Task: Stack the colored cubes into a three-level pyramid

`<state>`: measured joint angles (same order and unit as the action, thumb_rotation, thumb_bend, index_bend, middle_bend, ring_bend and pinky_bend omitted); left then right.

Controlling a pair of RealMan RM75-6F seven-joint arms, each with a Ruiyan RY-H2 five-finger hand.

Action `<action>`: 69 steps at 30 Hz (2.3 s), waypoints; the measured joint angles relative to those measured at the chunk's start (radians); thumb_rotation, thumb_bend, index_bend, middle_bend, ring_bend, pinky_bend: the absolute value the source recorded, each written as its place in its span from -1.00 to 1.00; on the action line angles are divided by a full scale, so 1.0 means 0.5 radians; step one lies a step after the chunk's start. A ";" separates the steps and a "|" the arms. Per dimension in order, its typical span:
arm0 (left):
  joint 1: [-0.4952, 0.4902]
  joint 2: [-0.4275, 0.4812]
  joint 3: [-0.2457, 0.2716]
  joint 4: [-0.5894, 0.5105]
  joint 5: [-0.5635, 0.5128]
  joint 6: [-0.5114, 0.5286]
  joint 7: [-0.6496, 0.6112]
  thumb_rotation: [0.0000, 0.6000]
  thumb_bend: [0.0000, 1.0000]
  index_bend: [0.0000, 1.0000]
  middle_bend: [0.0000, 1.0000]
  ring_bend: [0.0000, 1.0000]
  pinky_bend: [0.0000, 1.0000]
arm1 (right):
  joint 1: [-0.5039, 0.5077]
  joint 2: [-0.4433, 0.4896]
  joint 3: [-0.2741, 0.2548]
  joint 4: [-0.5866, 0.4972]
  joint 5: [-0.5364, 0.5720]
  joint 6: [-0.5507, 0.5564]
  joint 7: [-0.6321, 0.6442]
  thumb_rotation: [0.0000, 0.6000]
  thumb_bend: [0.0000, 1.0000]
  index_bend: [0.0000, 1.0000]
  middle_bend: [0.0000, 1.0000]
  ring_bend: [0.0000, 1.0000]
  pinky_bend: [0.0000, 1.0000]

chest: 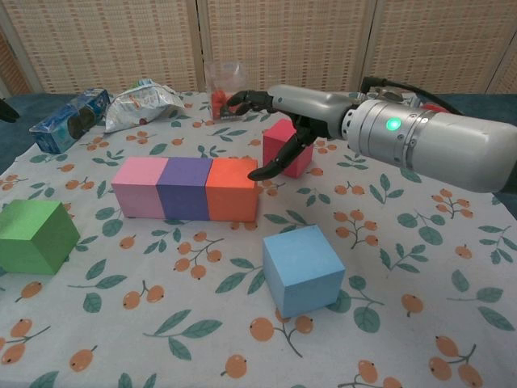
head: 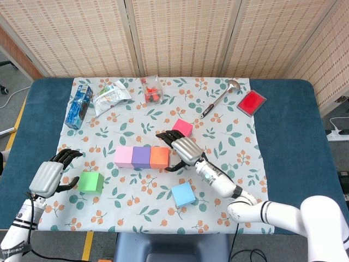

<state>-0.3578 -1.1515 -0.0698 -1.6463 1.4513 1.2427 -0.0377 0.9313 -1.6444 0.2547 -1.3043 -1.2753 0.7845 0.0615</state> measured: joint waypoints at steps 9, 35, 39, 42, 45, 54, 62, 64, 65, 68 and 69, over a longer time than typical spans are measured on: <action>-0.014 -0.004 0.009 0.005 0.002 -0.036 0.017 1.00 -0.32 -0.58 -0.64 -0.75 -0.47 | 0.024 0.015 -0.034 0.152 -0.043 0.034 -0.184 0.65 -0.98 -1.00 -0.95 -1.00 -1.00; -0.005 -0.014 0.026 0.071 0.019 -0.029 -0.064 1.00 -0.32 -0.58 -0.64 -0.75 -0.49 | 0.213 -0.436 -0.012 0.863 -0.071 -0.054 0.046 0.65 -0.99 -1.00 -1.00 -1.00 -1.00; -0.002 -0.017 0.028 0.080 0.016 -0.030 -0.073 1.00 -0.32 -0.58 -0.64 -0.75 -0.49 | 0.221 -0.448 -0.008 0.874 -0.072 -0.058 0.060 0.65 -0.99 -1.00 -1.00 -1.00 -1.00; -0.001 -0.016 0.032 0.086 0.014 -0.038 -0.077 1.00 -0.32 -0.58 -0.64 -0.75 -0.48 | 0.219 -0.434 -0.018 0.867 -0.078 -0.056 0.031 0.65 -0.99 -1.00 -1.00 -1.00 -1.00; -0.004 -0.010 0.042 0.088 0.013 -0.060 -0.072 1.00 -0.32 -0.58 -0.64 -0.75 -0.49 | 0.197 -0.390 -0.029 0.823 -0.087 -0.032 0.008 0.65 -0.99 -1.00 -1.00 -1.00 -1.00; -0.021 0.031 0.106 0.055 0.036 -0.165 -0.053 1.00 -0.31 -0.74 -0.75 -0.80 -0.53 | 0.041 0.001 -0.048 0.360 -0.120 0.159 -0.079 0.65 -0.99 -1.00 -1.00 -1.00 -1.00; -0.098 0.078 0.156 -0.037 -0.026 -0.419 0.005 1.00 -0.33 -1.00 -1.00 -1.00 -0.72 | -0.237 0.508 -0.081 -0.194 -0.105 0.396 -0.196 0.65 -0.99 -1.00 -1.00 -1.00 -1.00; -0.118 0.063 0.157 -0.036 -0.067 -0.461 0.042 1.00 -0.33 -1.00 -1.00 -1.00 -0.72 | -0.310 0.588 -0.103 -0.270 -0.108 0.453 -0.198 0.65 -0.99 -1.00 -1.00 -1.00 -1.00; -0.126 0.052 0.156 -0.032 -0.085 -0.475 0.067 1.00 -0.33 -1.00 -1.00 -1.00 -0.72 | -0.354 0.631 -0.120 -0.307 -0.113 0.489 -0.190 0.65 -0.99 -1.00 -1.00 -1.00 -1.00; -0.137 0.017 0.149 -0.014 -0.126 -0.487 0.142 1.00 -0.33 -1.00 -1.00 -1.00 -0.71 | -0.440 0.709 -0.157 -0.370 -0.138 0.563 -0.139 0.65 -0.99 -1.00 -1.00 -1.00 -1.00; -0.139 0.000 0.145 -0.007 -0.145 -0.488 0.169 1.00 -0.34 -1.00 -1.00 -1.00 -0.70 | -0.463 0.729 -0.168 -0.381 -0.149 0.583 -0.121 0.65 -0.99 -1.00 -1.00 -1.00 -1.00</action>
<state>-0.4274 -1.1513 0.0026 -1.6496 1.3790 0.9986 0.0467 0.6998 -1.2801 0.1709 -1.4947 -1.3498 1.0762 0.0011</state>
